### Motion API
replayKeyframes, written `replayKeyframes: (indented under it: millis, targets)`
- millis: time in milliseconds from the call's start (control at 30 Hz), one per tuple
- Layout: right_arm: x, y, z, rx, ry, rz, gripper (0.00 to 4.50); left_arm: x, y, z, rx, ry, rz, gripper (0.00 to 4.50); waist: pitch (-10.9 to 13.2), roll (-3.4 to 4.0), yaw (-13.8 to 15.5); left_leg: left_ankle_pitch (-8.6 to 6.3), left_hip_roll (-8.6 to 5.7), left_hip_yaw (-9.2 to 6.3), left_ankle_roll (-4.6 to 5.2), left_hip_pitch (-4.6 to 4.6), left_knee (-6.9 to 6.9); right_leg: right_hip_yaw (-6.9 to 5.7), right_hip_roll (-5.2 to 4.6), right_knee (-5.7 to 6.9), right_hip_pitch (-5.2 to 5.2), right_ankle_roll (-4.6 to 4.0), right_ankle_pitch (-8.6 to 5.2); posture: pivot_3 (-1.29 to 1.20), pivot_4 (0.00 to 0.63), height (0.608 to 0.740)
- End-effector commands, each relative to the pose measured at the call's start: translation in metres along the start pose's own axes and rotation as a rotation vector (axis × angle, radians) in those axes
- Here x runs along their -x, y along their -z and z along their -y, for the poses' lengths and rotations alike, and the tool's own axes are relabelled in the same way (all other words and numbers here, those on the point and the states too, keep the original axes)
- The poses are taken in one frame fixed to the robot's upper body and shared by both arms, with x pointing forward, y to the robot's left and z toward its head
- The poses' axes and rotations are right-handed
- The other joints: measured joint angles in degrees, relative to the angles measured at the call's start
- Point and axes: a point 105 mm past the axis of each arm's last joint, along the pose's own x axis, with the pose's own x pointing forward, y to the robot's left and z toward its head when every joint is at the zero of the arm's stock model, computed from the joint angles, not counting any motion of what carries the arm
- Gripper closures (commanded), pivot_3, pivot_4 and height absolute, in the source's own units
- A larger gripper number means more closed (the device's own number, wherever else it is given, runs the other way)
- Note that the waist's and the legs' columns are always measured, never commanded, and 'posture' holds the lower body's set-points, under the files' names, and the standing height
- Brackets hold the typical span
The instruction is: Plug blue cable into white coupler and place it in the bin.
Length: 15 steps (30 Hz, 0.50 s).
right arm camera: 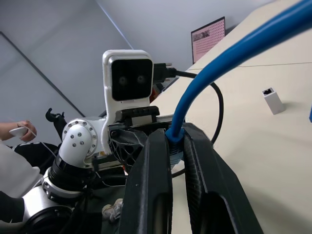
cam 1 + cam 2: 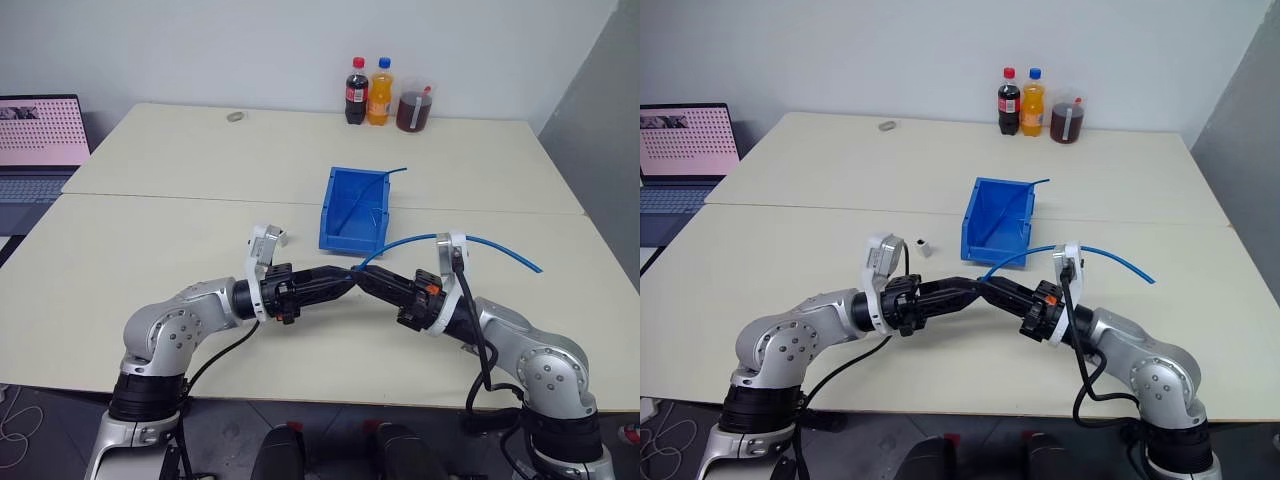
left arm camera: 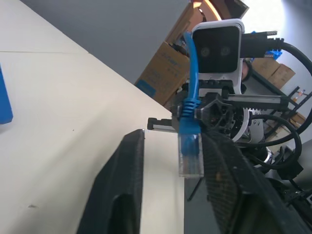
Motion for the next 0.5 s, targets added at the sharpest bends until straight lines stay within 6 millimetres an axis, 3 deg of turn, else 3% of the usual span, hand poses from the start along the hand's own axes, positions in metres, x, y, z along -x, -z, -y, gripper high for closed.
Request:
replayKeyframes:
  millis: [33, 233, 267, 500]
  targets:
    - [-0.004, -0.001, -0.011, 0.004, -0.071, 0.003, 4.43, 0.01, -0.004, 0.003, -0.016, -0.027, 0.021, 1.77, 0.0, 0.0, -0.01, 0.0, 0.0, 0.0, 0.0, 0.0, 0.0, 0.0, 0.0, 0.0, 0.0, 0.0, 0.0, 0.0, 0.15, 0.74]
    - [0.001, -0.004, 0.002, 0.025, -0.004, 0.022, 4.43, 0.061, 0.035, -0.016, -0.17, -0.305, -0.17, 0.57, 0.02, 0.02, -0.94, 0.0, 0.04, 0.01, 0.0, 0.0, -0.09, 0.0, -0.01, -0.01, -0.03, -0.11, -0.05, 0.0, 0.15, 0.74]
    - [0.002, -0.004, 0.002, 0.026, -0.001, 0.021, 4.43, 0.066, 0.034, -0.022, -0.192, -0.358, -0.156, 0.38, 0.02, 0.02, -0.97, 0.0, 0.04, -0.01, 0.0, 0.01, -0.11, -0.03, -0.03, 0.0, -0.05, -0.14, -0.06, 0.0, 0.15, 0.74]
    - [0.003, -0.004, 0.007, 0.038, 0.018, 0.022, 4.43, 0.103, 0.011, -0.076, -0.43, -0.761, -0.106, 0.37, 0.02, 0.0, 0.01, 0.0, 0.03, 0.01, 0.0, -0.01, -0.06, -0.06, -0.09, -0.03, -0.03, -0.09, -0.05, 0.0, 0.15, 0.74]
